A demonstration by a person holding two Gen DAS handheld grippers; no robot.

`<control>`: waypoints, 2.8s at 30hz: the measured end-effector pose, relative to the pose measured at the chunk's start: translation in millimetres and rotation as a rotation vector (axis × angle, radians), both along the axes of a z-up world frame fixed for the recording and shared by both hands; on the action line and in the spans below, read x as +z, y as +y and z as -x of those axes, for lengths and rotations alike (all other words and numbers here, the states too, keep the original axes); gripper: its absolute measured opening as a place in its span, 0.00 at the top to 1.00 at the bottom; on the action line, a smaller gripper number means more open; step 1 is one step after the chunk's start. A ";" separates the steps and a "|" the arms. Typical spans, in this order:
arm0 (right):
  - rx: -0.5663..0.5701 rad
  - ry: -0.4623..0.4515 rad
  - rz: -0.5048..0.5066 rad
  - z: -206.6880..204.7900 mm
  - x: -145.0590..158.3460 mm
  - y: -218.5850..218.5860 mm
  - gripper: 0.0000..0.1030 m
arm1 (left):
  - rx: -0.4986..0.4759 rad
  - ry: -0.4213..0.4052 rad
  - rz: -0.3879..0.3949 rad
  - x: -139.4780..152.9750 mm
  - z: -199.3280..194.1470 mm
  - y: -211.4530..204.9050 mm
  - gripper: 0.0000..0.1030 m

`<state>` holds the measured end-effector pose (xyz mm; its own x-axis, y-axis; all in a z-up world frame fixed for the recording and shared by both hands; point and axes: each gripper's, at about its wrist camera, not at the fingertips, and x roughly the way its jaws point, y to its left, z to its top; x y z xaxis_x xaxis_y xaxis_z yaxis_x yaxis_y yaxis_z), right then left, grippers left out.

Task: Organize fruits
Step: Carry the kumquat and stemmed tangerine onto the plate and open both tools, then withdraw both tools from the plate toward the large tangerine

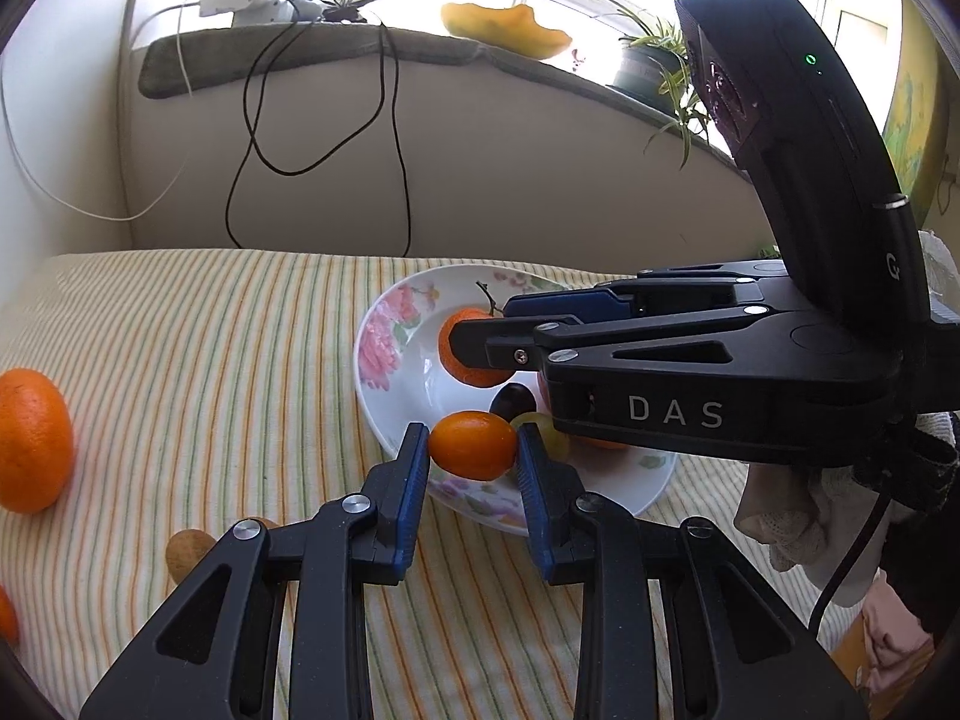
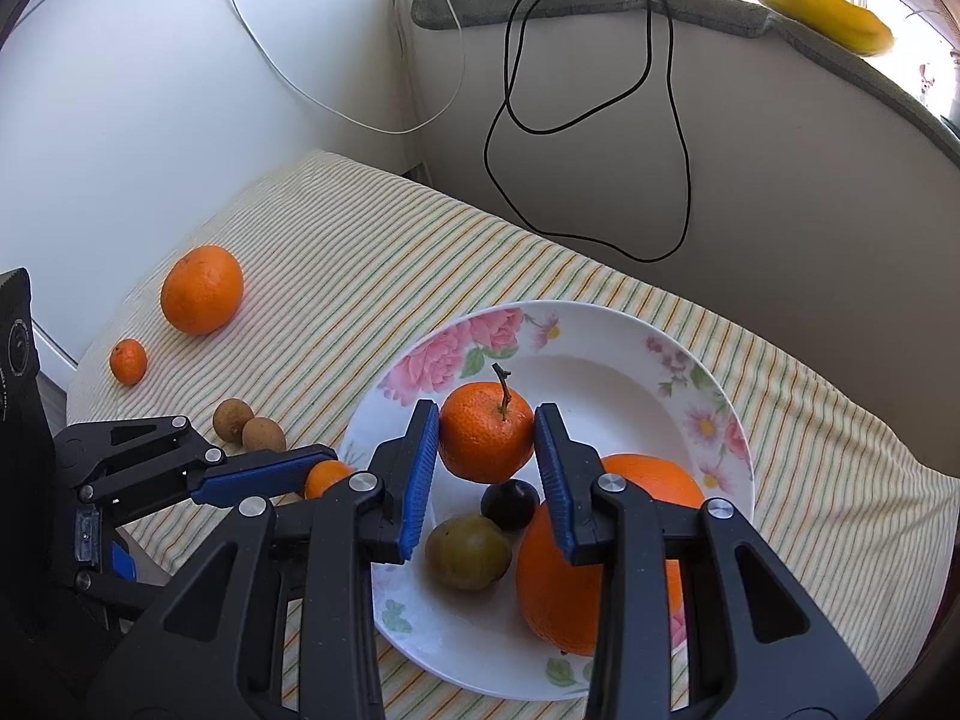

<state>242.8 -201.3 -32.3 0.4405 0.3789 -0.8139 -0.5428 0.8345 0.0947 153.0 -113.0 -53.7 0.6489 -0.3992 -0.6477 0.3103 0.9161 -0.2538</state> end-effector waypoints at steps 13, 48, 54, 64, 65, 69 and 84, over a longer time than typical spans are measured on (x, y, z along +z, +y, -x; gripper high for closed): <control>0.010 0.026 -0.014 -6.0 -5.5 -1.2 0.66 | -0.001 -0.002 -0.002 2.3 -2.7 -3.5 0.72; -0.087 -0.029 -0.081 12.9 28.0 -11.1 0.22 | 0.107 -0.023 0.015 22.7 32.8 34.5 0.25; -0.072 -0.011 -0.114 16.2 31.5 -3.6 0.16 | 0.159 -0.008 0.013 26.0 34.5 56.5 0.23; -0.026 0.014 -0.145 18.2 33.8 22.0 0.16 | 0.253 -0.003 0.007 27.6 38.1 102.7 0.23; -0.022 0.019 -0.150 17.9 33.7 24.7 0.16 | 0.262 -0.003 0.005 27.4 38.2 107.6 0.23; -0.004 0.027 -0.161 18.2 34.5 36.1 0.16 | 0.296 -0.001 -0.001 26.3 38.3 125.5 0.23; 0.060 0.107 -0.230 10.7 28.0 90.1 0.16 | 0.392 0.039 0.015 19.7 34.2 187.6 0.23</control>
